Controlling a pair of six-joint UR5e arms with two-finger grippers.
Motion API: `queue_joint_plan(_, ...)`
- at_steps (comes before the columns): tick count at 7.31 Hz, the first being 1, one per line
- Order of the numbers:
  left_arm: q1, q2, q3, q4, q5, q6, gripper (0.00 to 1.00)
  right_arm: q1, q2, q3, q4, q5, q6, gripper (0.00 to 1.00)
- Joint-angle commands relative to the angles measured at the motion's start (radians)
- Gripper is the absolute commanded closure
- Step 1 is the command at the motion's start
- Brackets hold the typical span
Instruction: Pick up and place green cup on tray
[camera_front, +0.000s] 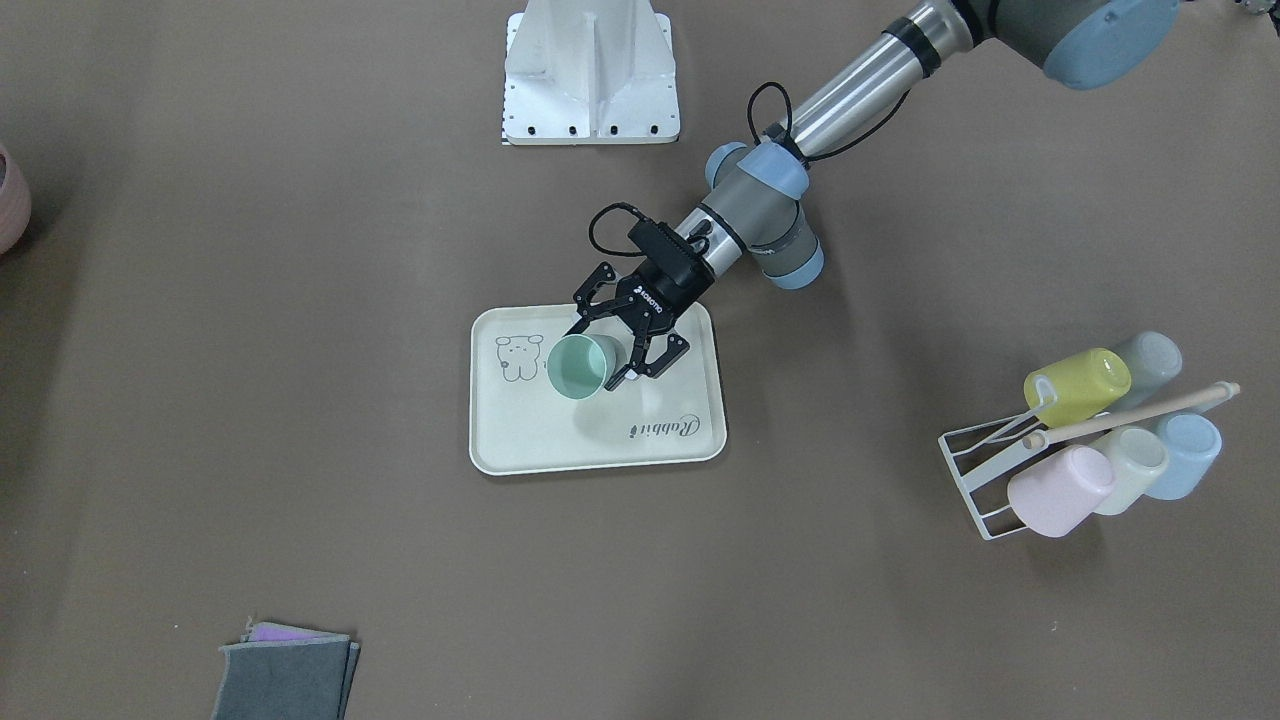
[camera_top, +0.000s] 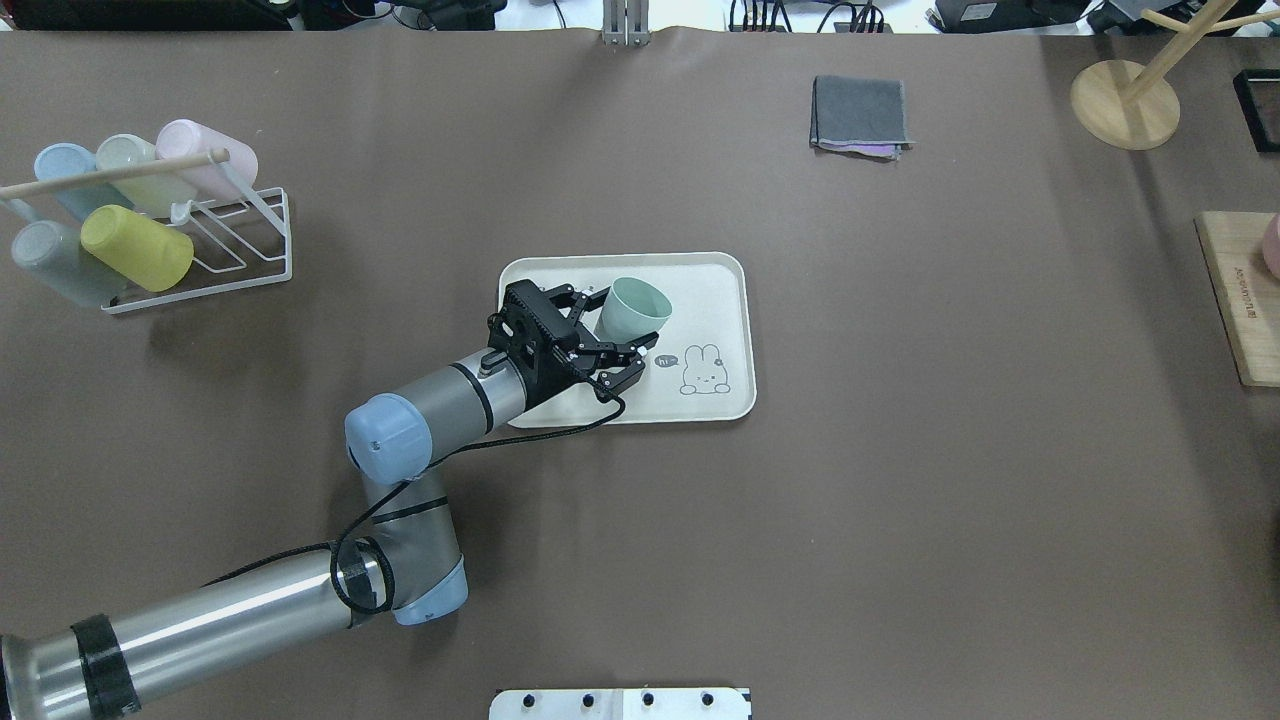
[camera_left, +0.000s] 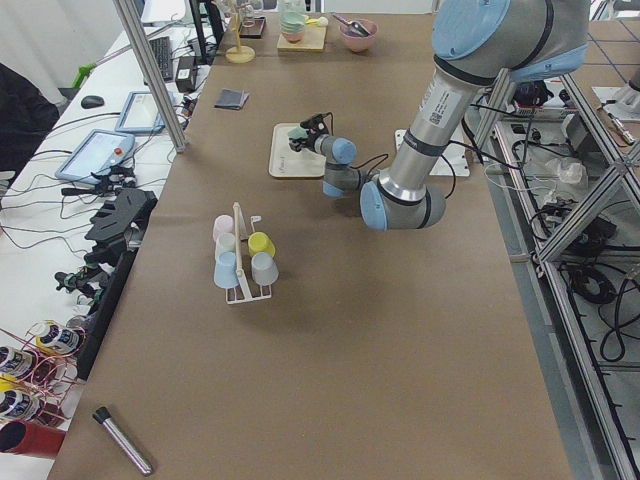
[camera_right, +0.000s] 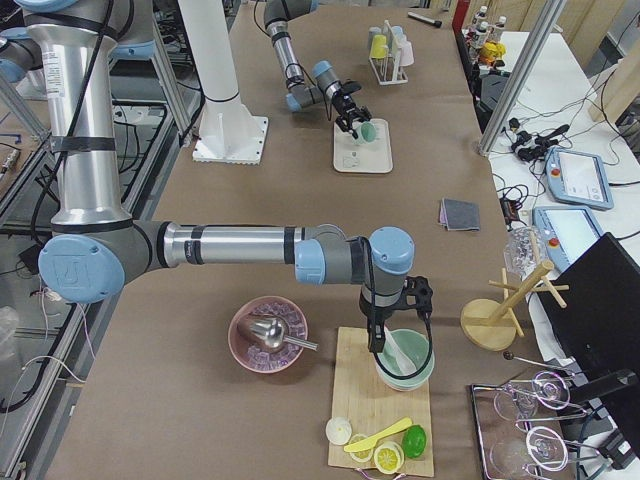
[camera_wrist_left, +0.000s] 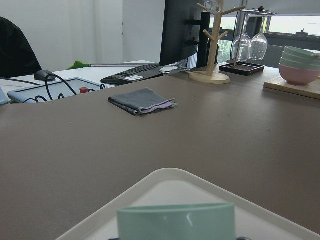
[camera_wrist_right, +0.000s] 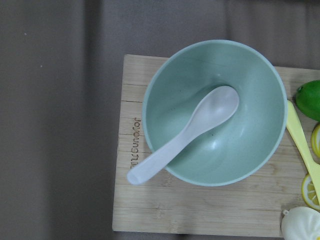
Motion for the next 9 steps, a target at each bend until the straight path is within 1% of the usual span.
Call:
queue_joint_plan(1, 0.0, 0.0, -0.003, 0.0, 0.0, 0.0, 0.17, -0.002, 0.007, 0.001, 0.0, 0.0, 0.002, 0.0)
queue_joint_plan(6, -0.001, 0.002, -0.004, 0.0, -0.002, 0.0, 0.17, -0.012, 0.016, 0.0, 0.0, 0.0, 0.002, 0.0)
queue_joint_plan(7, -0.003, 0.0, -0.003, 0.001, -0.003, 0.005, 0.01, -0.013, 0.016, 0.0, 0.0, -0.002, 0.0, 0.0)
queue_joint_plan(9, -0.003, 0.0, -0.003, 0.003, -0.008, 0.009, 0.01, -0.018, 0.016, -0.002, 0.0, -0.002, 0.0, 0.0)
